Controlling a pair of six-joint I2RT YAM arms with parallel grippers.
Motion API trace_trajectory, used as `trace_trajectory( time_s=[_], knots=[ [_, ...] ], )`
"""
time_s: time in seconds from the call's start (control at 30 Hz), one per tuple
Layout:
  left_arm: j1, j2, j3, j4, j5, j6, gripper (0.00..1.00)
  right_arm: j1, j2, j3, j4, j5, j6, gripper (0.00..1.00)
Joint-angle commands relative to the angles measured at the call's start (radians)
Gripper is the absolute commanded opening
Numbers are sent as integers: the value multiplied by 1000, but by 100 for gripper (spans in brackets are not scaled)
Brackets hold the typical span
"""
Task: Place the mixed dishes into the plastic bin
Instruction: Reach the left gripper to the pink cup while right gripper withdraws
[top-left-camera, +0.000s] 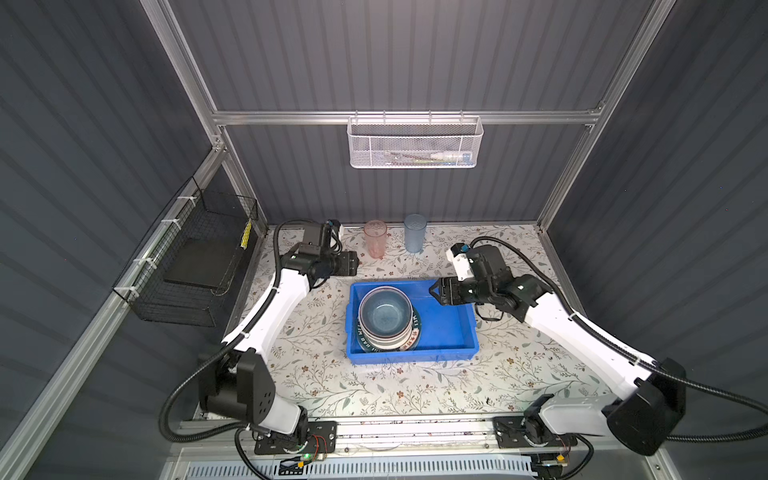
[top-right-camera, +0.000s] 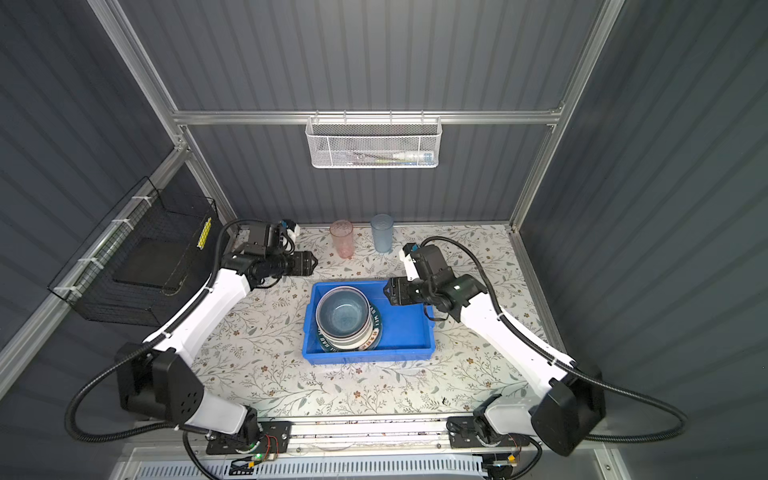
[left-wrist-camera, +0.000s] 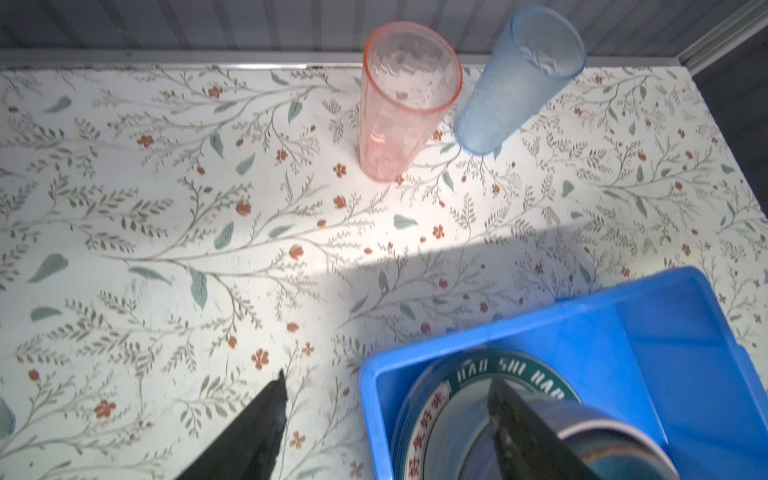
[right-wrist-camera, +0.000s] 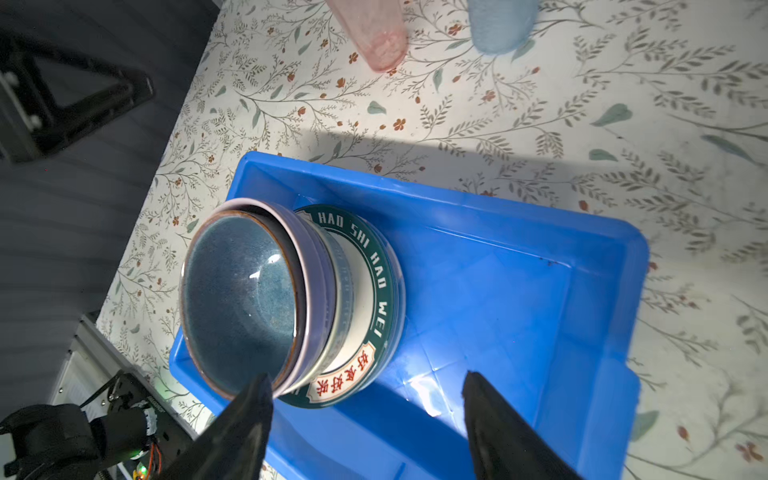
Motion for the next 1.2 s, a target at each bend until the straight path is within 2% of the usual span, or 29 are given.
trace_trajectory(
  time_s=[0.0,0.17,0.53,0.63,0.8,1.17],
  knots=[
    [6,105,144,-37,-23,-15,80,-14,-94,-96,36,-4,-14,83],
    [6,327,400,-116,25,-33,79,-36,-224,-207,24,7,-2,89],
    [6,689,844,-267,85,-48,71,-51,-382,-348,26,8,48,91],
    [6,712,846,-221,92,-43,71,-53,-405,-375,30,9,59,91],
    [6,761,886,-218,43,-43,70,-55,-431,-395,16,18,56,91],
    [6,802,854,-204,8,-40,64,-57,-457,-417,9,29,62,92]
  ],
)
